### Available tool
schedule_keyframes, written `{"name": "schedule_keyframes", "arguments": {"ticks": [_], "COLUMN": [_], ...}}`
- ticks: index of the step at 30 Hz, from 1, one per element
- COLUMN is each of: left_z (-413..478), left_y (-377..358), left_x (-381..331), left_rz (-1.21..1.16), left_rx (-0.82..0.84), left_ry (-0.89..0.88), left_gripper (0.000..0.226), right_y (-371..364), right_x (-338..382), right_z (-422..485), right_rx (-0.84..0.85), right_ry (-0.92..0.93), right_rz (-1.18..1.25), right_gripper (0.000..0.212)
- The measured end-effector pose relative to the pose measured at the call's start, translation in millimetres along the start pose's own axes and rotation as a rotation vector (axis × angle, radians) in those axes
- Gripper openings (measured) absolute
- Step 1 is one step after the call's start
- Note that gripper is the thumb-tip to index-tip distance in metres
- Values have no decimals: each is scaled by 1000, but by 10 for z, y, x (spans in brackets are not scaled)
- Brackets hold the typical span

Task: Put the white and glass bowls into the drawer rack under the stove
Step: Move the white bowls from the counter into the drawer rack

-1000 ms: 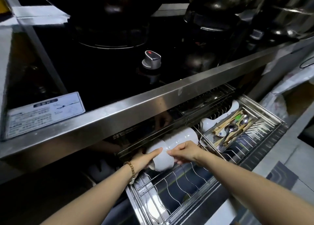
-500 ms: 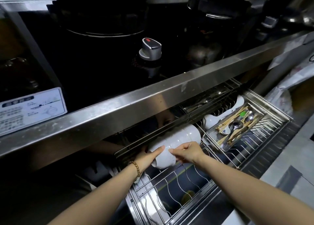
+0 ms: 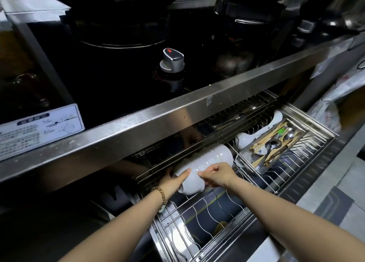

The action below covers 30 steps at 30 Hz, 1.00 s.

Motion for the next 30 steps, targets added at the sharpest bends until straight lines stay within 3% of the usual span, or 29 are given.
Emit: {"name": "schedule_keyframes", "arguments": {"ticks": [8,11,20,26,30], "left_z": [-443,-704,-1868,-2914,-3525], "left_y": [127,208,239,916,1721], "left_x": [-377,-626,-1538,-2297,-2517], "left_rz": [27,25,160,151,160], "left_rx": [36,28,90,-32,-203], "left_ry": [-127,-265,-673,-1020,-1166], "left_gripper": [72,53,27,29,29], "right_y": [236,431,902,790,409], "right_x": [426,661,1473,2261,2852], "right_z": [-477,-861,-2197,-2933,-3303], "right_rx": [-29,-93,-293,-317,-239], "right_ry": [141,238,598,844,978], "right_rz": [4,-10,-81,-147,-154], "right_gripper": [11,8,22,14,19]}}
Point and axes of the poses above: each hand's wrist, its own z-axis towards the middle knuckle, its own y-axis out of the back of the hand, x = y × z, the point moved 6 cm from there along z, towards the middle knuckle, and after that the axes turned 1 degree about -y, right-handed, at the moved point
